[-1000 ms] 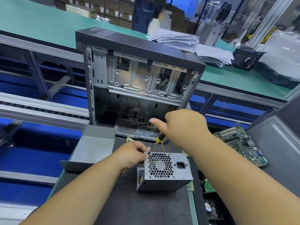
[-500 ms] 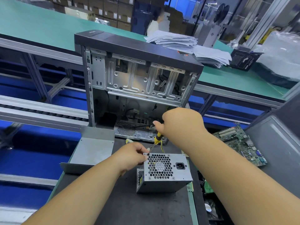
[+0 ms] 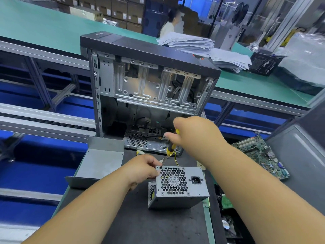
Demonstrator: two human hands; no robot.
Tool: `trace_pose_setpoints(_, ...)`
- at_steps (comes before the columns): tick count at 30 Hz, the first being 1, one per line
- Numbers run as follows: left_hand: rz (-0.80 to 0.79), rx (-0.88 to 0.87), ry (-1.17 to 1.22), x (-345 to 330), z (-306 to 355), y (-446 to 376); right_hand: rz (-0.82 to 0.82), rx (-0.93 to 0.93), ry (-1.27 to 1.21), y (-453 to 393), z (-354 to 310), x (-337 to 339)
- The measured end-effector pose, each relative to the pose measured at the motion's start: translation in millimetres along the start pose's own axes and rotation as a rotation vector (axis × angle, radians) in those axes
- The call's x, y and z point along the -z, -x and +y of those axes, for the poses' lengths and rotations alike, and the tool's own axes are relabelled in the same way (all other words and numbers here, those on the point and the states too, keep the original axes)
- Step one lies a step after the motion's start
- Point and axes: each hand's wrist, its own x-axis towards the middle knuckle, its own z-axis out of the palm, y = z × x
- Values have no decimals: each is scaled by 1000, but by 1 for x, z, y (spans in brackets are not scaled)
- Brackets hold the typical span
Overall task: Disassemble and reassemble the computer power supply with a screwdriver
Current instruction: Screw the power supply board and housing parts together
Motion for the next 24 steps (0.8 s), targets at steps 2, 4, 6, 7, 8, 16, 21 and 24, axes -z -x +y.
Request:
trace_pose_setpoints(2,7,-1,-9,0,0,0,3,-142,126,-4,-3,-5)
trace_pose_setpoints(4,8,-1,-9,-1,0,0,0,-226,189,-4,-3,-8)
trace_pose_setpoints(6,10,-3,-5,0,1,1,-8,-198,106,-1,0,-10)
trace_pose_setpoints(7,10,-4,-3,0,2,1,-24,-142,-22,1,2,-9)
trace_pose_setpoints(8,10,-5,-1,-1,2,1,-52,-67,-169,3,3,-8)
trace_pose_setpoints(16,4,0,37,-2,1,2,2,-44,-30,0,-2,-7)
trace_pose_setpoints(21,14,4,40,-1,-1,1,26,-57,-7,4,-4,-11)
trace_pose_setpoints(24,12,3,64,-1,-1,0,-81,43,-292,9,-2,-3)
